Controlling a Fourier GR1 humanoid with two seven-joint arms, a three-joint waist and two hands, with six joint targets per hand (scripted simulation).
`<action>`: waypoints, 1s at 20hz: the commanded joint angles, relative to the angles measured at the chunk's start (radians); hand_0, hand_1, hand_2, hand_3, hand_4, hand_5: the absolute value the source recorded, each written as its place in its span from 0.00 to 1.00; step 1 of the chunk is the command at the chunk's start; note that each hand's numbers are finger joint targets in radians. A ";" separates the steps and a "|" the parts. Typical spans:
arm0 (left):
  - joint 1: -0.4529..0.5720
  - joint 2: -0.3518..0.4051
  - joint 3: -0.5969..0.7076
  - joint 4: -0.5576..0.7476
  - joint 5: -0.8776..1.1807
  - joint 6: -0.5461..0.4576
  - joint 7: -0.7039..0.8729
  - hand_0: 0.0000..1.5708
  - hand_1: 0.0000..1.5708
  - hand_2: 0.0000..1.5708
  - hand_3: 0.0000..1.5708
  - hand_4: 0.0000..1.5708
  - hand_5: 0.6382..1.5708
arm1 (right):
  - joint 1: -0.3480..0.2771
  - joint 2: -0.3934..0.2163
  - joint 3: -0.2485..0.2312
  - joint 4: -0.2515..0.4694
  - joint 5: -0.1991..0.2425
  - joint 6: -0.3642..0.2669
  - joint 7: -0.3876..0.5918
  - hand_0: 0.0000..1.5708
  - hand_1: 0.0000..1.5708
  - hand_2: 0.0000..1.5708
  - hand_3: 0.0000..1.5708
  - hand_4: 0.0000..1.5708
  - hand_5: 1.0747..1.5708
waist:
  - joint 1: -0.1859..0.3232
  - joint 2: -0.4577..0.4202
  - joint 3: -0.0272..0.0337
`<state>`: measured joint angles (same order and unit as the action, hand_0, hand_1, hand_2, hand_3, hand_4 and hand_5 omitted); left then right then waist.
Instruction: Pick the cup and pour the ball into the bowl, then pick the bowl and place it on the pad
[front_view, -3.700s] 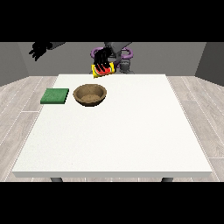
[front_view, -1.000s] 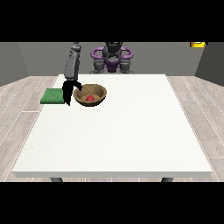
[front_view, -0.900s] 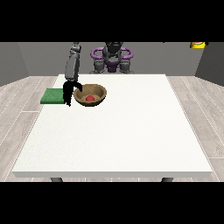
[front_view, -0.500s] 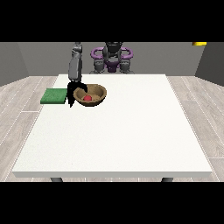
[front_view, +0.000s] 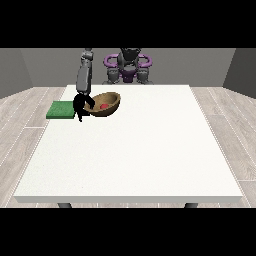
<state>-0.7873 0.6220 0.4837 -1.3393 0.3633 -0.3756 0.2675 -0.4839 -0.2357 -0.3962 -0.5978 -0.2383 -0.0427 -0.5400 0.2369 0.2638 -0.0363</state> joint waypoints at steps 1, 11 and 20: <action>0.001 -0.009 -0.001 -0.008 0.014 -0.007 -0.009 0.00 0.00 0.00 0.00 0.70 0.94 | 0.043 -0.067 0.018 0.094 0.066 -0.118 0.141 1.00 1.00 1.00 0.98 0.59 0.88 | 0.018 0.061 0.0340; 0.049 0.025 0.030 0.116 -0.009 -0.026 -0.041 0.00 0.00 0.00 0.00 0.76 0.95 | 0.015 -0.233 0.094 -0.052 0.099 -0.157 0.413 1.00 1.00 1.00 0.68 0.65 0.97 | -0.069 -0.049 0.0297; 0.137 0.044 0.045 0.194 -0.039 -0.027 -0.096 0.00 0.00 0.00 0.00 0.77 0.97 | -0.084 -0.427 0.142 -0.091 0.136 -0.020 0.660 1.00 1.00 1.00 0.43 0.69 0.99 | -0.141 -0.130 0.0361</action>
<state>-0.6653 0.6786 0.5450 -1.1468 0.3400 -0.4301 0.1654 -0.5228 -0.5749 -0.2597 -0.6942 -0.1167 -0.1083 0.0303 0.1246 0.1626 -0.0026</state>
